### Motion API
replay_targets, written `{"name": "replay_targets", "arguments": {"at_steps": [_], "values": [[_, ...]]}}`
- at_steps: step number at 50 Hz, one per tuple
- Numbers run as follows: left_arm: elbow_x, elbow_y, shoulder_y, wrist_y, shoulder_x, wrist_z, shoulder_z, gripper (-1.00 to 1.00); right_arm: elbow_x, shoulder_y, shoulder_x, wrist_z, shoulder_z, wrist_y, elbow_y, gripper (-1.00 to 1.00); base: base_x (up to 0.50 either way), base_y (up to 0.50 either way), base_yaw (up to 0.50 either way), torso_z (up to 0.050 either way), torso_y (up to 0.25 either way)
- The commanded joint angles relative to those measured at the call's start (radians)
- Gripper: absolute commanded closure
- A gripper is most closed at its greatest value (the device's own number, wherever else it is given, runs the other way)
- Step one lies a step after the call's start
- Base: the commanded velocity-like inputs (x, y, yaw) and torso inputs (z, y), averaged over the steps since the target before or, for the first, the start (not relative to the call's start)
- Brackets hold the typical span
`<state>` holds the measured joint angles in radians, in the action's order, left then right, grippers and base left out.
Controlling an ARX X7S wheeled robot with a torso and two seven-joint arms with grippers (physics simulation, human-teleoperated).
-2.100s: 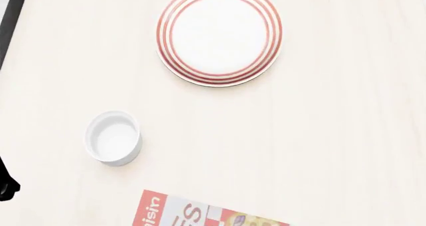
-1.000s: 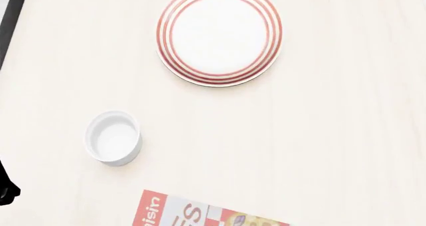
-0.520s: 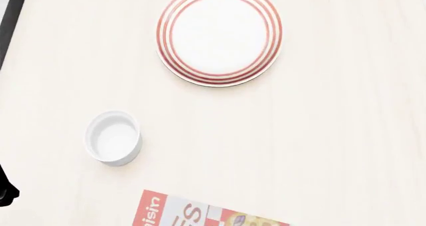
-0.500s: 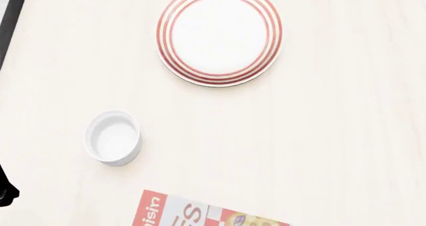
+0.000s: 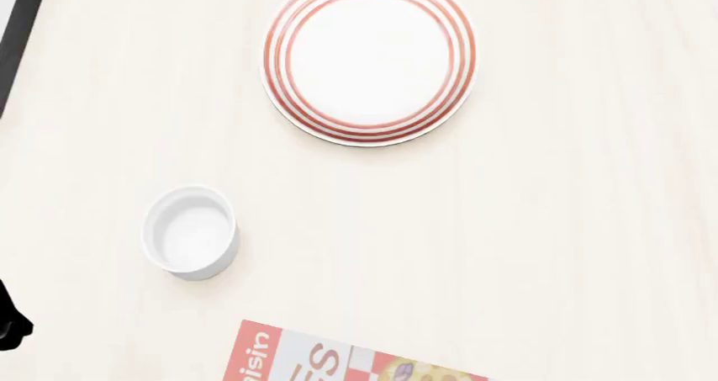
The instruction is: Pick the akita bowl on the cookies box and place it on the plate.
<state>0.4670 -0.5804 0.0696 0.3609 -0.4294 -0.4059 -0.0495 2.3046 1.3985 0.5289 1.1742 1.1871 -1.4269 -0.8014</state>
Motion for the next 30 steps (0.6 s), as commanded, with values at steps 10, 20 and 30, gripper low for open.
{"name": "replay_targets", "arguments": {"at_steps": [10, 20, 30], "values": [[0.002, 0.004, -0.001, -0.006, -0.002, 0.002, 0.009, -1.0, 0.04, 0.089, 0.018, 0.031, 0.079, 0.02, -0.017, 1.0, 0.0, 0.0, 0.0, 0.0, 0.0], [0.009, -0.008, 0.001, 0.001, -0.006, -0.002, 0.01, -1.0, 0.067, 0.223, 0.051, 0.066, 0.102, 0.002, -0.002, 1.0, 0.0, 0.0, 0.0, 0.0, 0.0], [0.011, -0.008, -0.001, 0.0, -0.008, -0.004, 0.009, -1.0, 0.046, 0.345, 0.092, 0.018, 0.048, -0.102, 0.057, 1.0, 0.0, 0.0, 0.0, 0.0, 0.0]]}}
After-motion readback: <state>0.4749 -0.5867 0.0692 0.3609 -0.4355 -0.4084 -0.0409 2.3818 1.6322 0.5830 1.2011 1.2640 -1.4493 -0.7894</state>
